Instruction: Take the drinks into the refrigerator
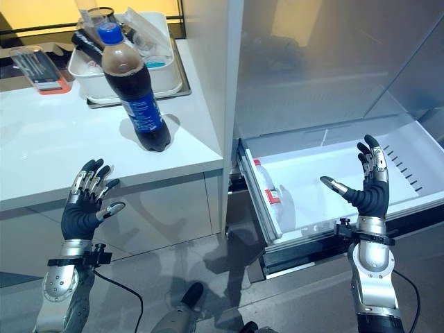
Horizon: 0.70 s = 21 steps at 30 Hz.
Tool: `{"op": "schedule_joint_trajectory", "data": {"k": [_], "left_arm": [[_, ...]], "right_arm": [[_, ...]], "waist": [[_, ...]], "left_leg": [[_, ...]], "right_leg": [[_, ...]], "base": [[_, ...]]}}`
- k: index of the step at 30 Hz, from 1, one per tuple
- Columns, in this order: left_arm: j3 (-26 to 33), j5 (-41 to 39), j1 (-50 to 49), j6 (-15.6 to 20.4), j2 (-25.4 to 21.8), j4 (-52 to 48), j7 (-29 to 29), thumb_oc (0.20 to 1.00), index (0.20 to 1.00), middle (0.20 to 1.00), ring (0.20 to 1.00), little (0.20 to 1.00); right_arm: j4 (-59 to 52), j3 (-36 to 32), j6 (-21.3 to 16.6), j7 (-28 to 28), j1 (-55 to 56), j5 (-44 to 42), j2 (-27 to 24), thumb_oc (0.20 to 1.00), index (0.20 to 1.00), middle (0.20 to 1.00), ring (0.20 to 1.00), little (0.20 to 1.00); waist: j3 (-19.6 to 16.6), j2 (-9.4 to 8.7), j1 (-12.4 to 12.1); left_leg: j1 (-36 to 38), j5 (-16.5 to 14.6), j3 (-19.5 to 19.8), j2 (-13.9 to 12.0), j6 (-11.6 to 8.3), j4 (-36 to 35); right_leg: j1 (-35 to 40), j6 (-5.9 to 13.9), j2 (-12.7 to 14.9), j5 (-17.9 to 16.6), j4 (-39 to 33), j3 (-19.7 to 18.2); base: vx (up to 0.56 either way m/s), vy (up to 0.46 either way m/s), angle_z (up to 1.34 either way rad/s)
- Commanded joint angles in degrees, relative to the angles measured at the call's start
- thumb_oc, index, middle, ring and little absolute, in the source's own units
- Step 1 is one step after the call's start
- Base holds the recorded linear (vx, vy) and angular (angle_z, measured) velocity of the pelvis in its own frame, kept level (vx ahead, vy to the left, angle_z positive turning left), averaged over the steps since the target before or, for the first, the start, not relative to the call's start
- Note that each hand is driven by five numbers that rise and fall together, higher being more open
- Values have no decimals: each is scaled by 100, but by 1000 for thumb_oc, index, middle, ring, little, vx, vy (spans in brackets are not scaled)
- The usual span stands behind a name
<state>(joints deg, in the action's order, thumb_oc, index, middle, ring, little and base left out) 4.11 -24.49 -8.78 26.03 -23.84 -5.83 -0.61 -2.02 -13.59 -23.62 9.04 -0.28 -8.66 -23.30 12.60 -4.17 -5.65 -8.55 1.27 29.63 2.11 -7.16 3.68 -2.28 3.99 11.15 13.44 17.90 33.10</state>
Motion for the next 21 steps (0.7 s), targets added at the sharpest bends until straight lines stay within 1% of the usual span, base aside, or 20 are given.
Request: {"op": "schedule_joint_trajectory", "data": {"k": [1, 6, 10, 15, 19, 20, 21], "left_arm": [[203, -82, 127, 379, -20, -278, 78, 1000, 1000, 1000, 1000, 1000], [349, 8, 75, 396, 9, -195, 170, 1000, 1000, 1000, 1000, 1000], [457, 30, 50, 396, 39, -110, 237, 1000, 1000, 1000, 1000, 1000], [686, 253, 130, 395, 24, 197, 479, 1000, 1000, 1000, 1000, 1000], [977, 437, 259, 425, -38, 571, 767, 1000, 1000, 1000, 1000, 1000], [1118, 484, 317, 417, -69, 764, 890, 1000, 1000, 1000, 1000, 1000], [1118, 484, 321, 428, -80, 775, 889, 1000, 1000, 1000, 1000, 1000]], "right_arm": [[-458, -126, -380, -41, -76, -142, -274, 1000, 1000, 1000, 1000, 1000], [-440, -110, -363, -98, -79, -183, -271, 1000, 1000, 1000, 1000, 1000], [-443, -126, -349, -136, -61, -210, -255, 1000, 1000, 1000, 1000, 1000], [-457, -148, -306, -257, -5, -282, -245, 1000, 1000, 1000, 1000, 1000], [-444, -131, -281, -339, -11, -342, -264, 1000, 1000, 1000, 1000, 1000], [-411, -113, -260, -389, -16, -381, -272, 1000, 1000, 1000, 1000, 1000], [-408, -111, -259, -390, -20, -385, -266, 1000, 1000, 1000, 1000, 1000]], "waist": [[-289, 127, 99], [-375, 103, 103], [-407, 72, 106], [-468, 22, 114], [-508, -9, 127], [-535, -13, 155], [-502, 11, 115]], "left_leg": [[494, 125, -208, -52, 391, -818], [553, 51, -365, -88, 410, -813], [594, 22, -433, -105, 412, -815], [621, -16, -501, -110, 403, -819], [660, -58, -624, -132, 420, -821], [688, -65, -689, -128, 448, -824], [637, 35, -671, -99, 463, -784]], "right_leg": [[1, -213, -369, 301, 504, -89], [72, -215, -443, 204, 226, -261], [124, -217, -477, 150, 99, -328], [238, -242, -553, 69, -185, -417], [280, -240, -600, -19, -377, -570], [294, -223, -604, -93, -462, -642], [258, -232, -576, -230, -474, -581]], "base": [[29, 5, -14], [29, 13, -20], [21, 3, -18], [11, -2, -11], [15, 28, -11], [-59, 107, -29], [-64, 110, -29]]}}
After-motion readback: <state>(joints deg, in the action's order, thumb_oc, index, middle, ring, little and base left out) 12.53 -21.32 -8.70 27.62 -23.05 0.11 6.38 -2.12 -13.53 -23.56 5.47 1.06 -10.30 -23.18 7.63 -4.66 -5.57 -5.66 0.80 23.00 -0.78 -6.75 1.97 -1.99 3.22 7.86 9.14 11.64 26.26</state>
